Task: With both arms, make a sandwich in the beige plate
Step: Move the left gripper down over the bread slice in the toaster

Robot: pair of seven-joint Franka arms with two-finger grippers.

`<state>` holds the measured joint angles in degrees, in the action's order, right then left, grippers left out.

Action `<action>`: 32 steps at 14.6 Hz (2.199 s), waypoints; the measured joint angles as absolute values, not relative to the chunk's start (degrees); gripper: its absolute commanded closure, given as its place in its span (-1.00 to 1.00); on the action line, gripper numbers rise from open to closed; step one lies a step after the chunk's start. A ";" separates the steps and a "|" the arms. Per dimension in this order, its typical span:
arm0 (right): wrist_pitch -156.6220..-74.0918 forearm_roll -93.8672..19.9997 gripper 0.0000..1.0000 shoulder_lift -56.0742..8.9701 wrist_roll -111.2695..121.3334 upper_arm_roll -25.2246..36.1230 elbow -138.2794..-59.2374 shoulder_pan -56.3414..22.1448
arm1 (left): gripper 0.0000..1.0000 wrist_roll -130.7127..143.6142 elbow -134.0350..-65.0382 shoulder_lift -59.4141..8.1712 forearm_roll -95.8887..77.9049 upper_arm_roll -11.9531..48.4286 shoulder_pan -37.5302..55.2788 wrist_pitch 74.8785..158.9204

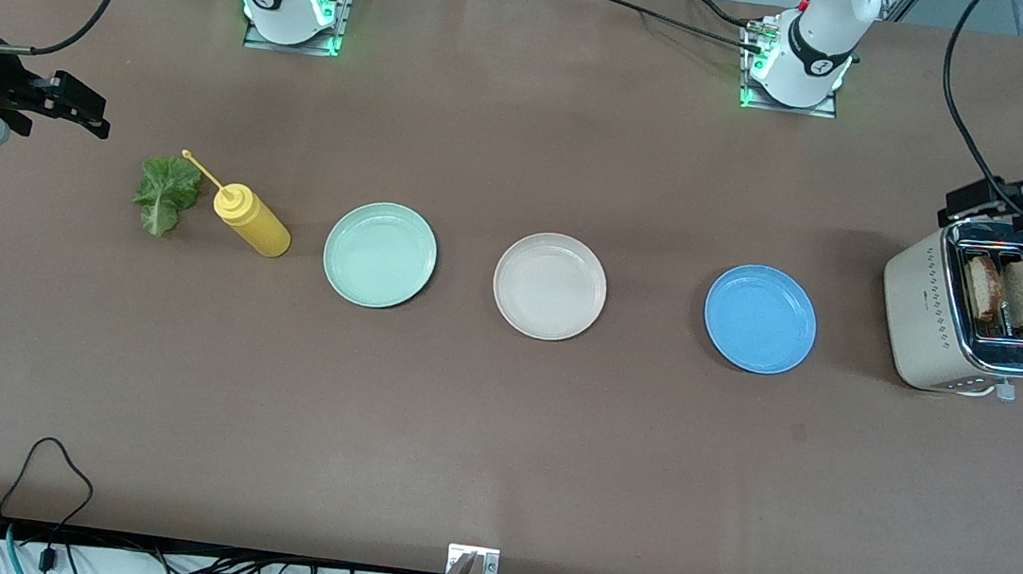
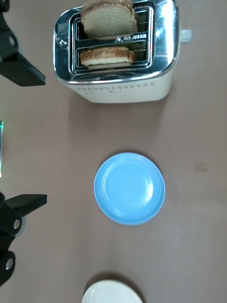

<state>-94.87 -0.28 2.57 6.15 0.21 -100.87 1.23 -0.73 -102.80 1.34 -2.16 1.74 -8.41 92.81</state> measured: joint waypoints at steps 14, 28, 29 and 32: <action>-94.86 -0.25 -1.00 2.55 5.99 0.48 -100.86 1.39 | -1.00 -10.68 -103.04 -11.97 5.01 1.43 -16.31 104.46; -94.86 -0.21 -1.00 -1.39 5.63 0.91 -100.86 2.54 | -0.09 -10.70 -103.04 -17.11 5.62 1.40 -18.88 104.44; -94.86 -0.21 -1.00 -1.72 5.66 0.88 -100.86 2.53 | 0.13 -10.71 -103.04 -17.38 5.63 1.40 -19.24 103.91; -94.85 -0.21 -1.00 -2.66 7.58 0.78 -100.86 2.51 | 0.75 -10.68 -103.03 -17.77 5.63 1.42 -19.52 102.60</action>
<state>-94.85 -0.21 -2.66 7.58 0.78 -100.86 2.51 -10.68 -103.03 -17.77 5.63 1.42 -19.52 102.60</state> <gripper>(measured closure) 0.000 0.639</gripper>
